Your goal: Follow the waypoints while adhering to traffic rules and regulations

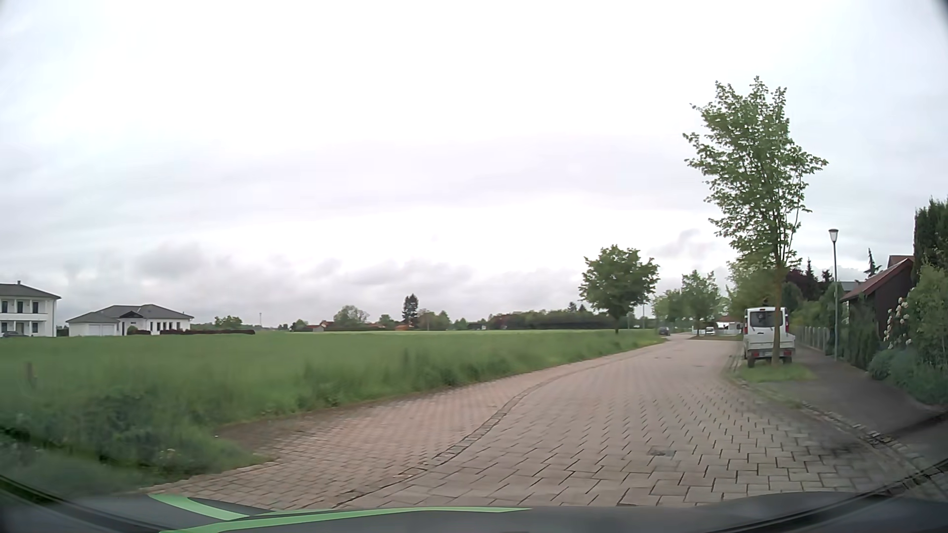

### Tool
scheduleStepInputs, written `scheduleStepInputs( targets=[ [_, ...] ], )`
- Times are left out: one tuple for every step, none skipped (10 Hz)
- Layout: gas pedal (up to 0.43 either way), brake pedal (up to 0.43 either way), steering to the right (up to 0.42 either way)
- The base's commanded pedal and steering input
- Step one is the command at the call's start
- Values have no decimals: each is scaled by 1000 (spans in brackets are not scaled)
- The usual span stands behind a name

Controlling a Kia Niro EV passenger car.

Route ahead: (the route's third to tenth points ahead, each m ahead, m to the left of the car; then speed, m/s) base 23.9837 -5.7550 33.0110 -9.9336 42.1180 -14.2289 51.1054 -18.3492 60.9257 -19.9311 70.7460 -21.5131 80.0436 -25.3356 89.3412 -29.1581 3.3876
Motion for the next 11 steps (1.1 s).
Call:
scheduleStepInputs(
  targets=[
    [79, 0, 388],
    [79, 0, 365],
    [79, 0, 339],
    [79, 0, 300],
    [79, 0, 267],
    [79, 0, 244],
    [79, 0, 221],
    [79, 0, 177],
    [79, 0, 140],
    [79, 0, 117],
    [79, 0, 100]
  ],
)
